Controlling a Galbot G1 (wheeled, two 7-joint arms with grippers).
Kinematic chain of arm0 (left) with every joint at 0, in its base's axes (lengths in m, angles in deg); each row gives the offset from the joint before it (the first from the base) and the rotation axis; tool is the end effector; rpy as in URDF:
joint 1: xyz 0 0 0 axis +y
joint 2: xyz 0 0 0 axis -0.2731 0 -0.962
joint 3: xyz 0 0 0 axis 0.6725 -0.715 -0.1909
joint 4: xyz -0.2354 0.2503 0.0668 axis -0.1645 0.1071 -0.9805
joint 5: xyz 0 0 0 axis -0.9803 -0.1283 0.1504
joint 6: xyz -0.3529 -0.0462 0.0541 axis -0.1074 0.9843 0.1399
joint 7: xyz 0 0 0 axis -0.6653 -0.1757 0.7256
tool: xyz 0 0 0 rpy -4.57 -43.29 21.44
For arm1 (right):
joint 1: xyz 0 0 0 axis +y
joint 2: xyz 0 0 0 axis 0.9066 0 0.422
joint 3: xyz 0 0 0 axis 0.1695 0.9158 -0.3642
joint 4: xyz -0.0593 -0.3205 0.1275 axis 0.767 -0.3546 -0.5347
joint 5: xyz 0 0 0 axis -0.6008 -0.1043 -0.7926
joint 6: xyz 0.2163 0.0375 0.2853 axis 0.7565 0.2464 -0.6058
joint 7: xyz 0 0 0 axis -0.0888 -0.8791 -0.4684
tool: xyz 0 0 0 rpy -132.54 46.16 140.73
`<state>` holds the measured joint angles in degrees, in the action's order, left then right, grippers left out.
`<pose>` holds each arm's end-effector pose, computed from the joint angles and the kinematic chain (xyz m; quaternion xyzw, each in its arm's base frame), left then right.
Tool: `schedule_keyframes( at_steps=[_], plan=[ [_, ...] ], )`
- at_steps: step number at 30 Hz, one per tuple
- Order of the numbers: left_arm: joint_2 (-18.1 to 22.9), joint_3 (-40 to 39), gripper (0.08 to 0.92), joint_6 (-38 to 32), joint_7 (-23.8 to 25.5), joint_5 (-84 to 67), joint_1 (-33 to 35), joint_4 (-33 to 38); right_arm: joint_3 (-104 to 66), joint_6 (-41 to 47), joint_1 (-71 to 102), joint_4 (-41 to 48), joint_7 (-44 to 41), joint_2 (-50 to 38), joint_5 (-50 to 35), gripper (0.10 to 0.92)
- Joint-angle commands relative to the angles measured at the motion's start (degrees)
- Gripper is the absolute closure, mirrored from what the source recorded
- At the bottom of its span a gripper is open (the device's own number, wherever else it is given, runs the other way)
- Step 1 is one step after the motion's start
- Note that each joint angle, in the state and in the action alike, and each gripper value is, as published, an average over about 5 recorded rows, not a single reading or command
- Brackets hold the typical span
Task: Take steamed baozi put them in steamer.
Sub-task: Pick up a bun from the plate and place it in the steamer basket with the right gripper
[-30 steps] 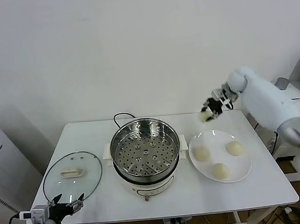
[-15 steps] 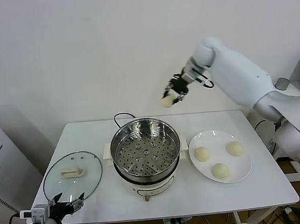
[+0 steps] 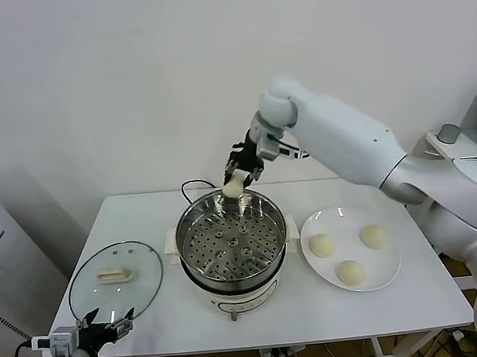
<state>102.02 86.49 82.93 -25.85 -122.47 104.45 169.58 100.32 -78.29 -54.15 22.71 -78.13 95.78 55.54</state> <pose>0.2043 0.1274 -0.2880 -0.0079 -0.9494 -0.0287 0.3128 0.5945 0.1288 -0.0159 -0.6394 0.1333 -0.7456 0.1321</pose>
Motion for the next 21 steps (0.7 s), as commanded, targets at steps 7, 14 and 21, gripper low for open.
schedule_keyframes(
  at_steps=[7,14,21],
  plan=[
    [-0.03,-0.03,0.177,0.0,-0.07,-0.02,0.05,0.06,-0.97,-2.79,6.57,-4.81,0.51,1.33,11.79,0.567],
    [0.06,0.02,0.177,0.02,-0.1,-0.05,0.21,0.33,-2.68,-2.79,9.21,-2.84,0.17,2.51,15.58,0.567],
    [0.01,0.07,0.177,0.08,-0.13,-0.05,0.26,0.57,-4.39,-2.79,10.48,-0.78,0.47,3.12,17.96,0.567]
  ],
)
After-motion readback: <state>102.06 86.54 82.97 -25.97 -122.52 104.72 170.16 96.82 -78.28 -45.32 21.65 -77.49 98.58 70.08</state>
